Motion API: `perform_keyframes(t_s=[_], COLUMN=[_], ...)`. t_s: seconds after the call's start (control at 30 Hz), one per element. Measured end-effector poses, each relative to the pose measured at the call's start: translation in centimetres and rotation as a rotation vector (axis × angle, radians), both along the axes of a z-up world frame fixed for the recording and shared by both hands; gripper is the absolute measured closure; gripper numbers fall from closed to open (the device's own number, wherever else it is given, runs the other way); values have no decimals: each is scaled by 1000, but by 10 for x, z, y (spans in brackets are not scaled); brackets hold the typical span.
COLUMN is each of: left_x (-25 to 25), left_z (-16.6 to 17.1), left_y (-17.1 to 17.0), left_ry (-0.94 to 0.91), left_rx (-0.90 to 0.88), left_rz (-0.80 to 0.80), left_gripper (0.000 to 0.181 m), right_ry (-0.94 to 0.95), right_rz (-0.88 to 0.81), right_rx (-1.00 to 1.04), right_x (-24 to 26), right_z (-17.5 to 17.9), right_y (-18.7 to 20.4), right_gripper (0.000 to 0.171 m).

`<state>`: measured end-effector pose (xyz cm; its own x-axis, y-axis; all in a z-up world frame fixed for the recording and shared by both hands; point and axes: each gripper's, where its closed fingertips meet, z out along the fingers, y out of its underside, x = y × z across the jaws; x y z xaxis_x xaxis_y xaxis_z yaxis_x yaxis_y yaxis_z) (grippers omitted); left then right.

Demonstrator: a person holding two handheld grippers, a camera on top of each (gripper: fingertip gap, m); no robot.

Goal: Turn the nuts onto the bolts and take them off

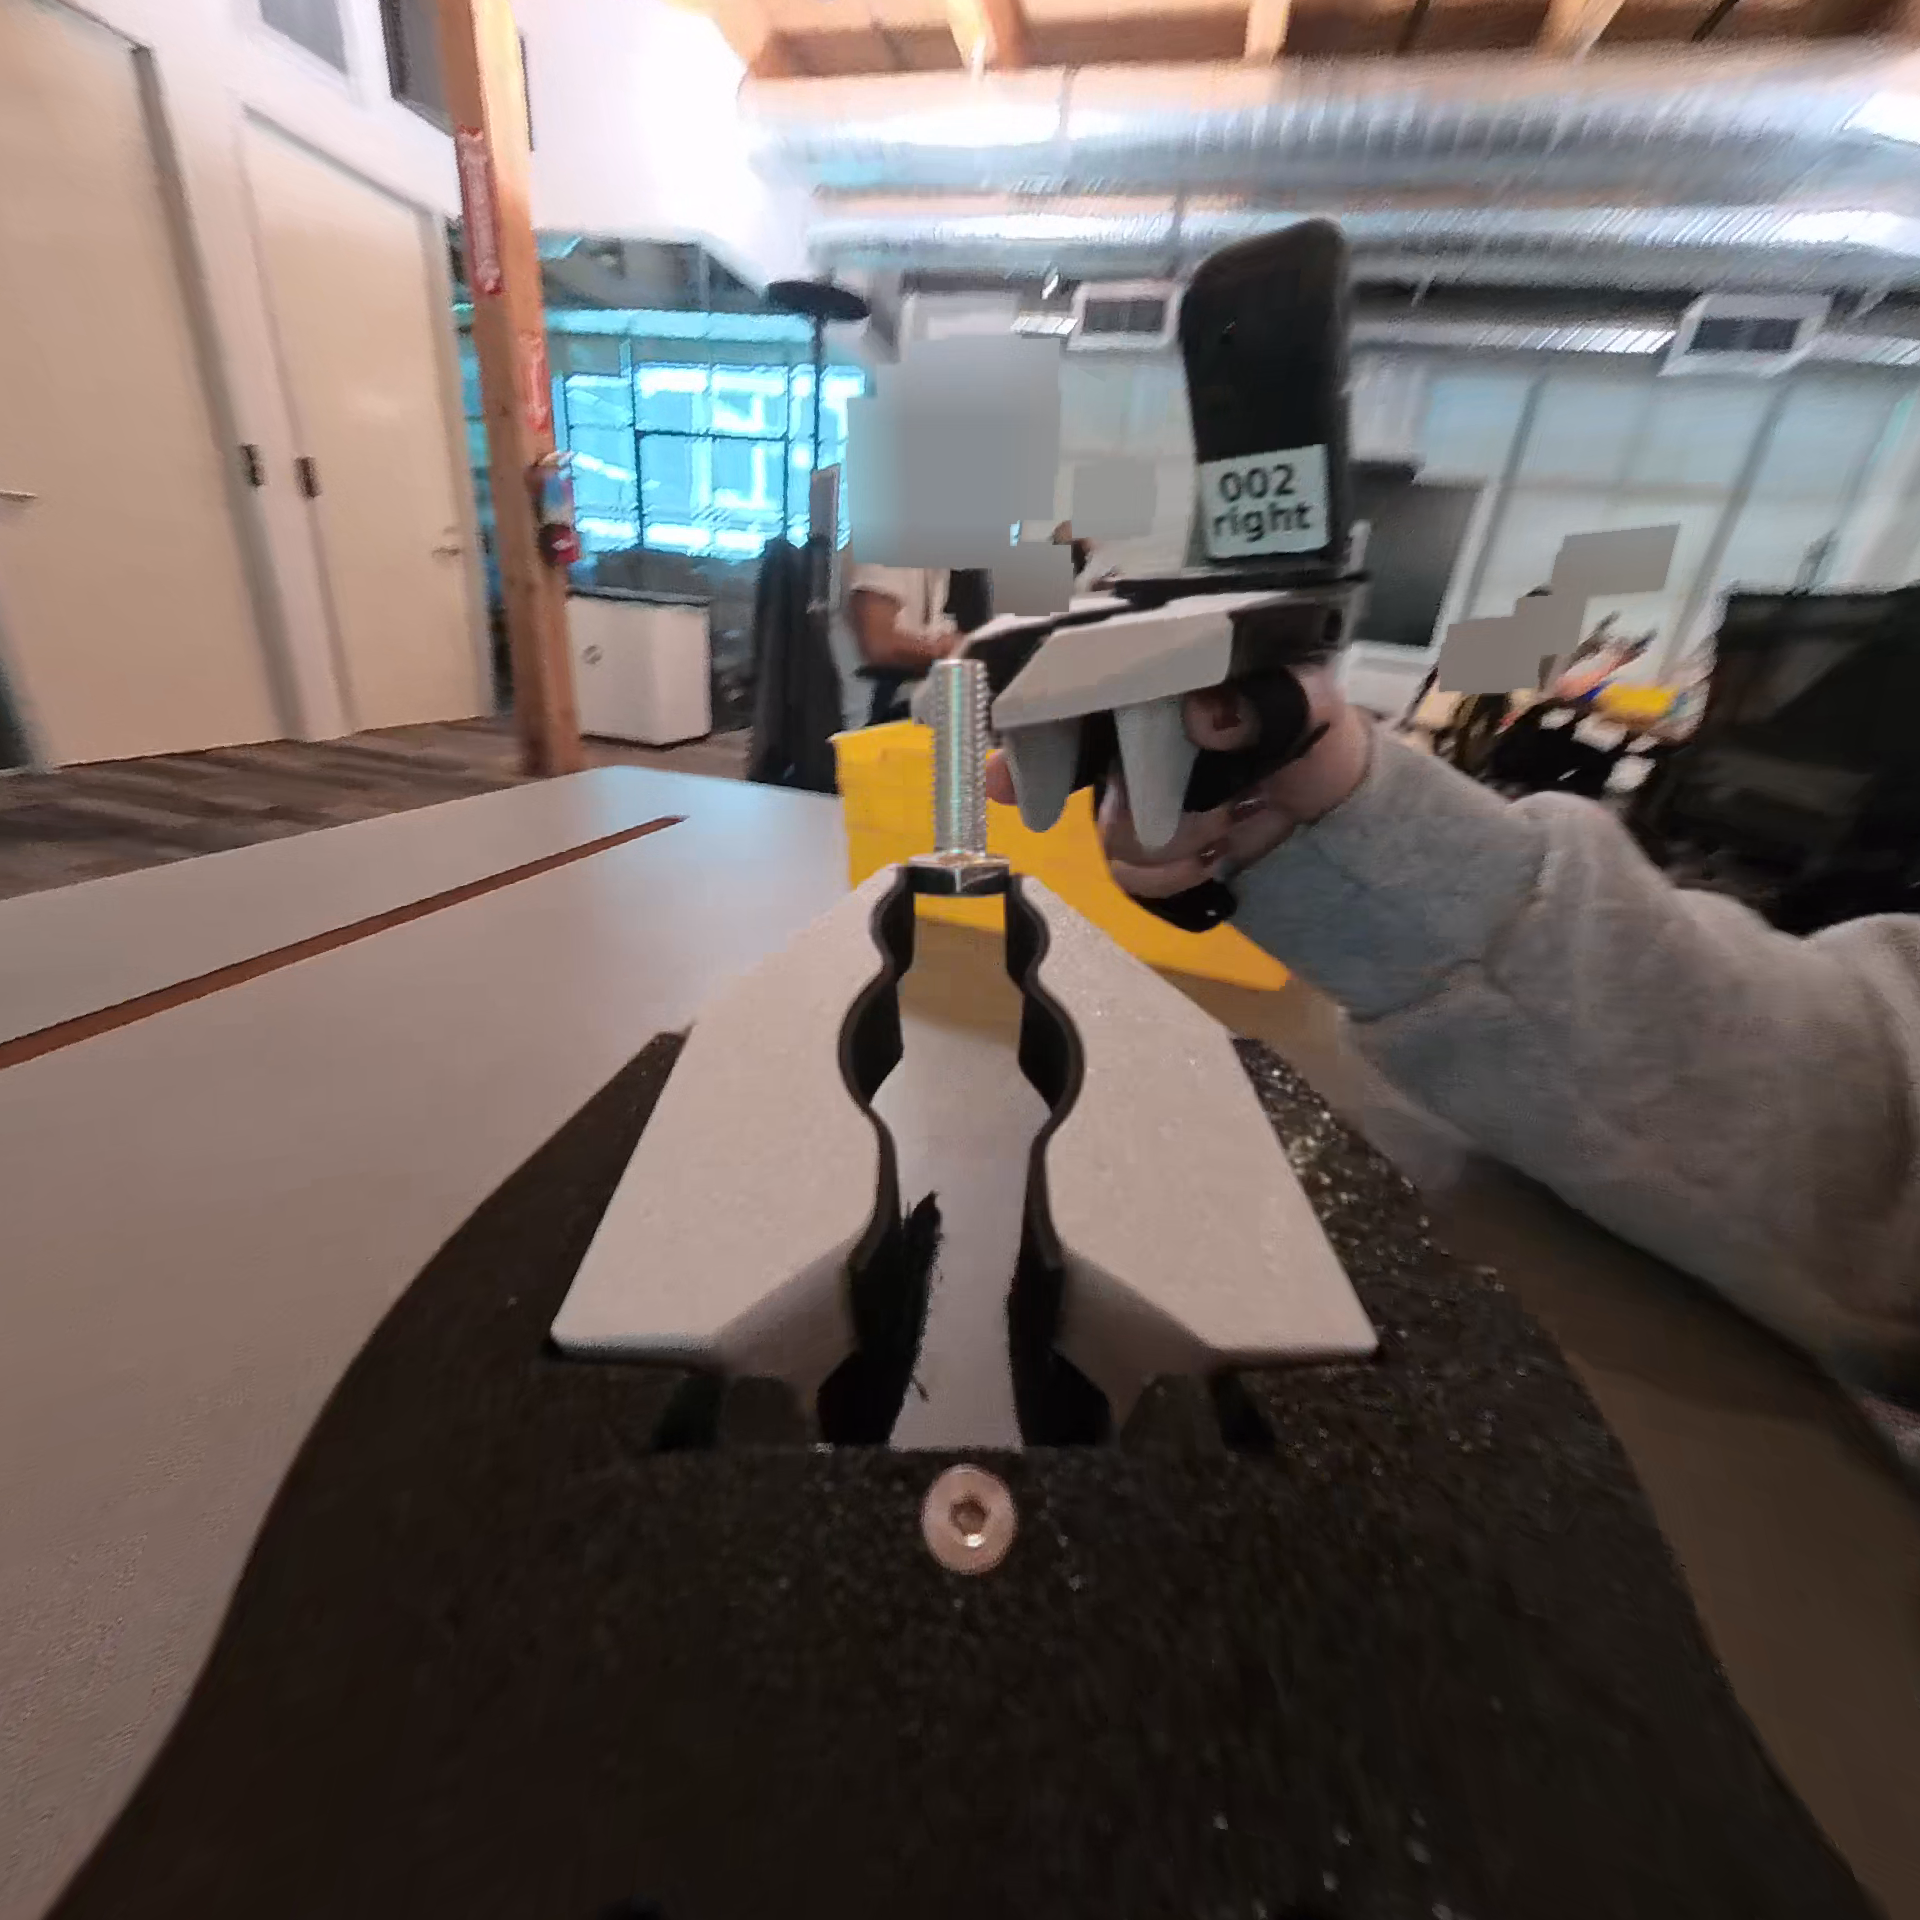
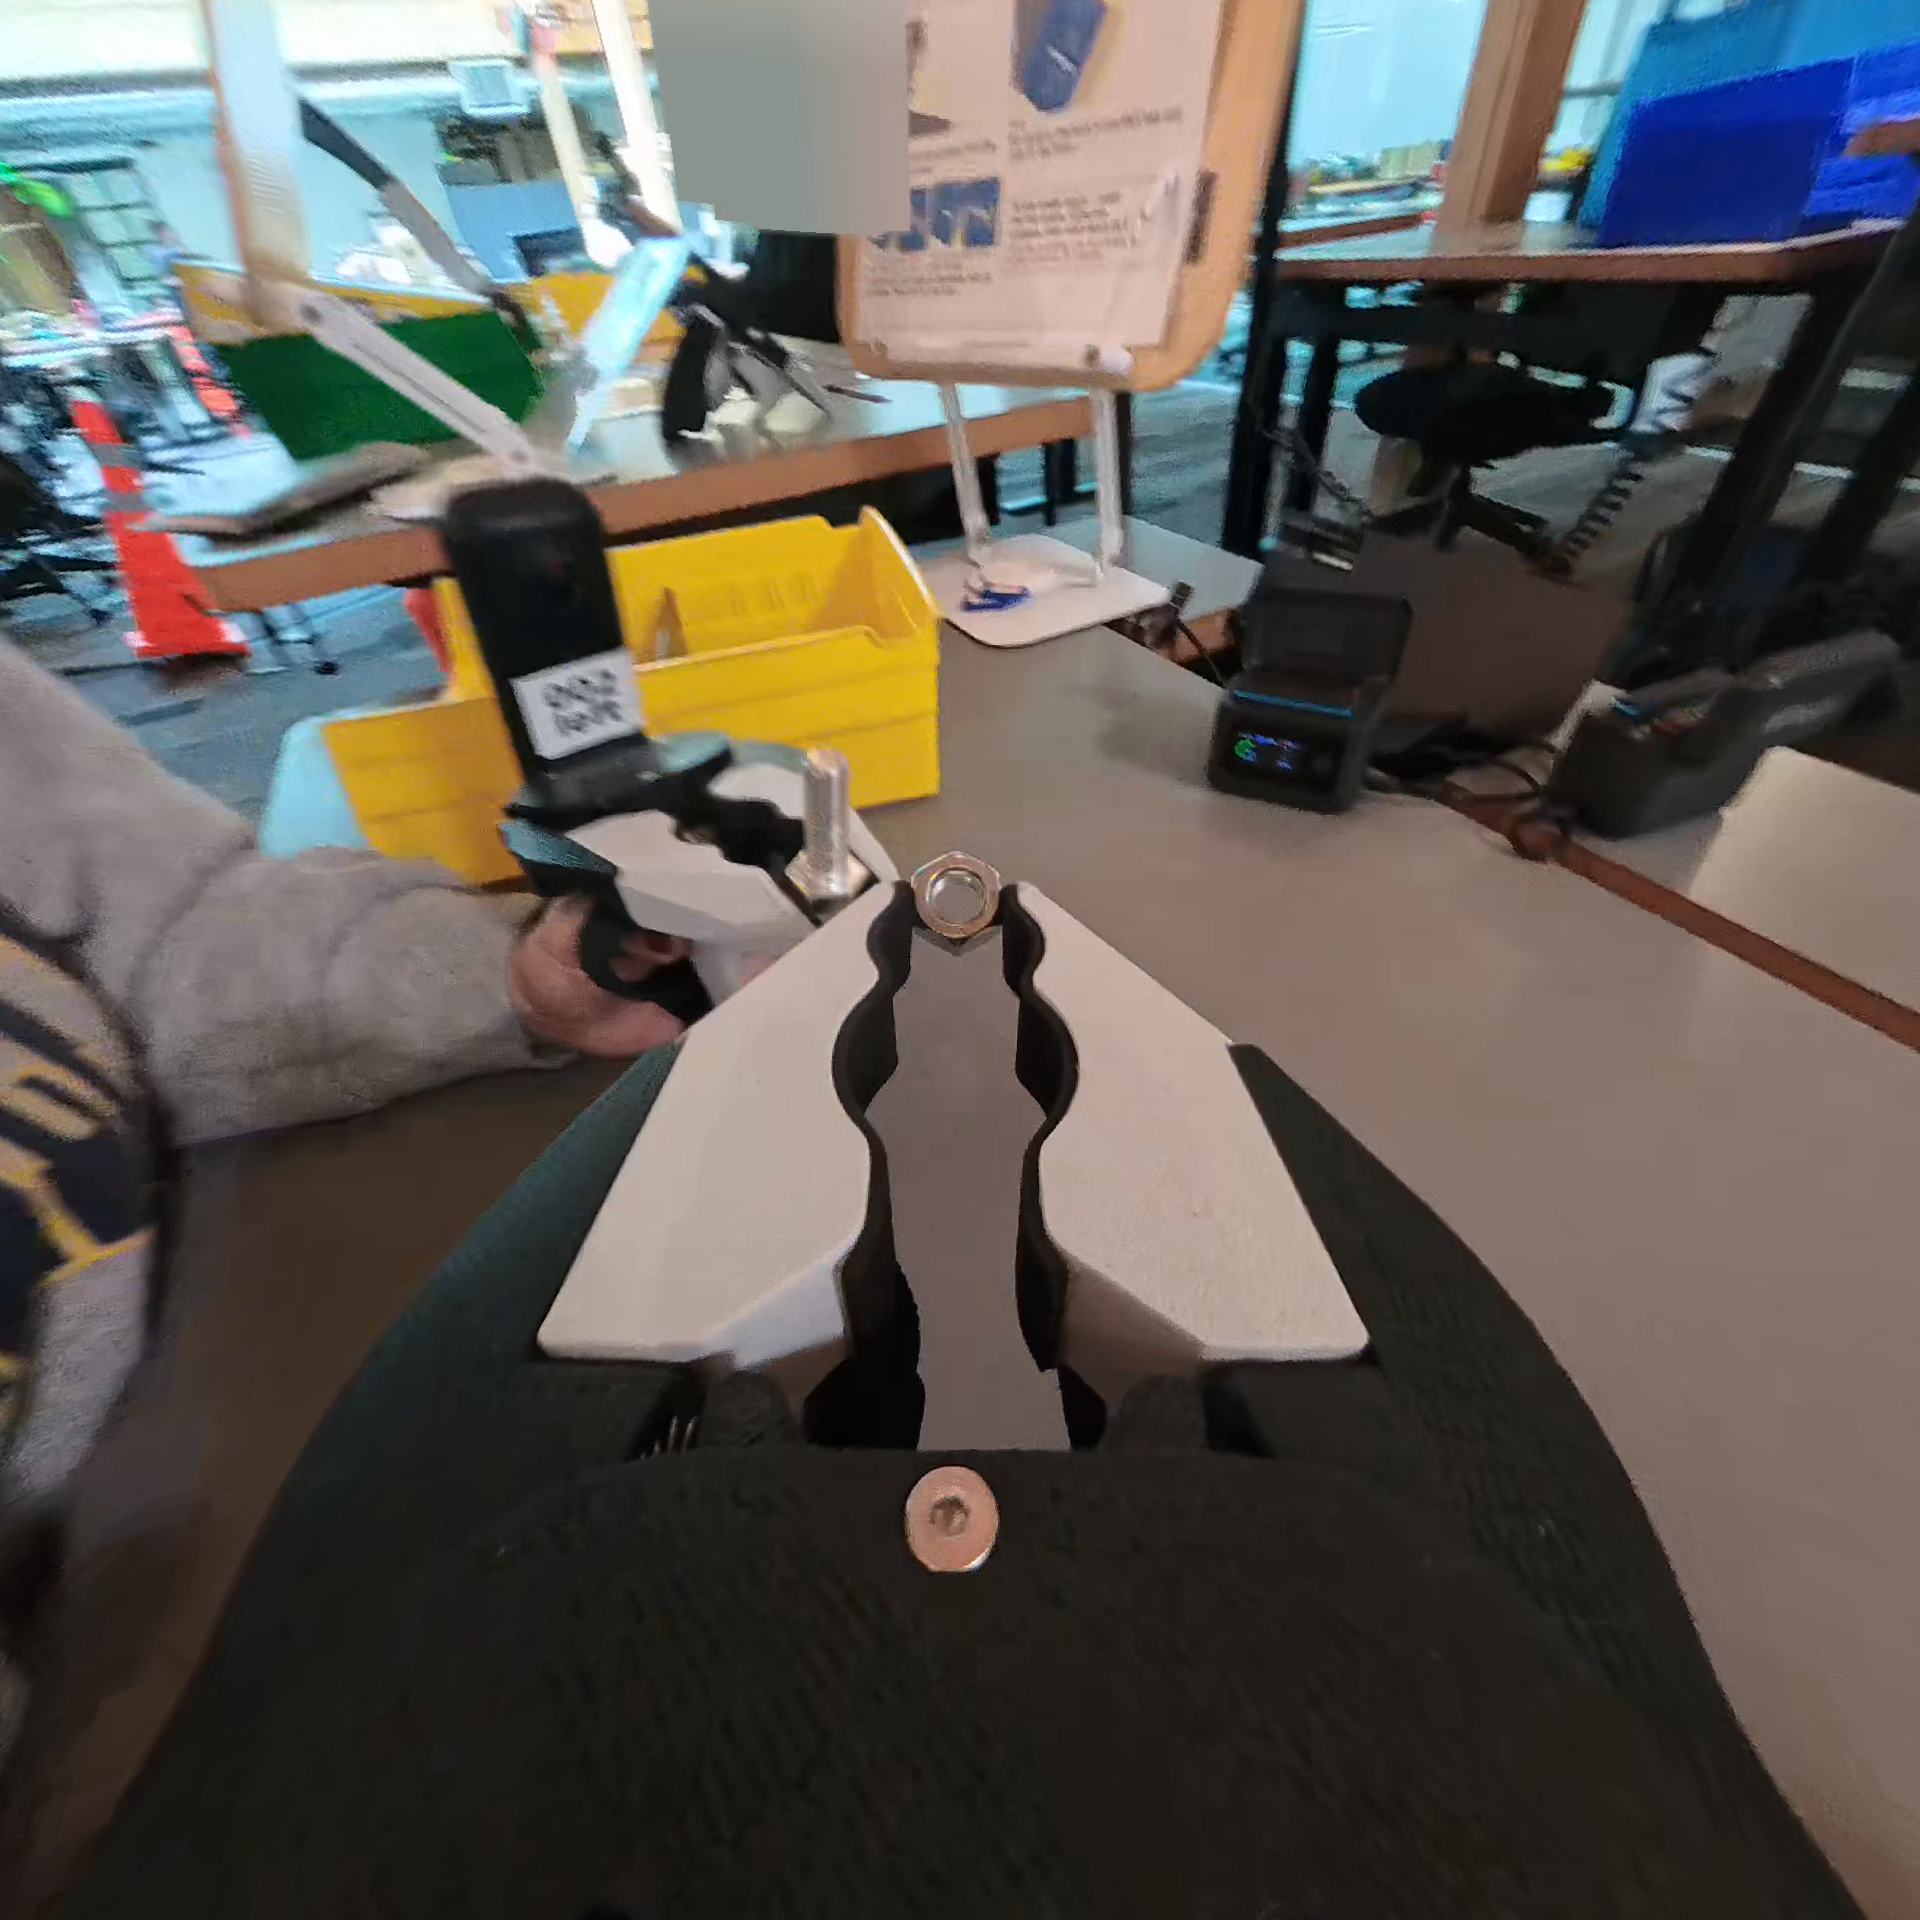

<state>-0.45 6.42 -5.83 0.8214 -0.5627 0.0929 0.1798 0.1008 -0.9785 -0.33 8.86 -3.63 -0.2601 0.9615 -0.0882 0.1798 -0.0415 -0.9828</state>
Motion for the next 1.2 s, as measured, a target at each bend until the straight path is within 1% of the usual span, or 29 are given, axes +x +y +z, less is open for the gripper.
perform_keyframes(t_s=[0.07, 0.17, 0.23, 0.3, 0.4, 0.57, 0.83, 1.2], left_x=[10, 21, 25, 28, 30, 25, 27, 31], left_z=[7, 13, 13, 11, 10, 8, 3, 1], left_y=[-6, -12, -13, -13, -15, -13, -13, -15], left_ry=[-64, -143, -158, -134, -117, -69, 15, 56], left_rx=[27, 43, 43, 42, 41, 28, 19, 16], left_rz=[-75, -169, -201, -210, -217, -177, -167, -175], left_gripper=[167, 167, 167, 167, 167, 167, 167, 167], right_ry=[-8, -92, -170, -258, -382, -451, -468, -459], right_rz=[72, 201, 269, 310, 329, 332, 329, 333], right_rx=[9, 69, 108, 153, 245, 285, 306, 296], right_x=[4, 7, 8, 7, 5, 5, 9, 13], right_z=[17, 32, 36, 35, 28, 25, 24, 17], right_y=[-14, -35, -44, -48, -47, -45, -47, -50], right_gripper=[155, 155, 156, 155, 155, 155, 155, 155])
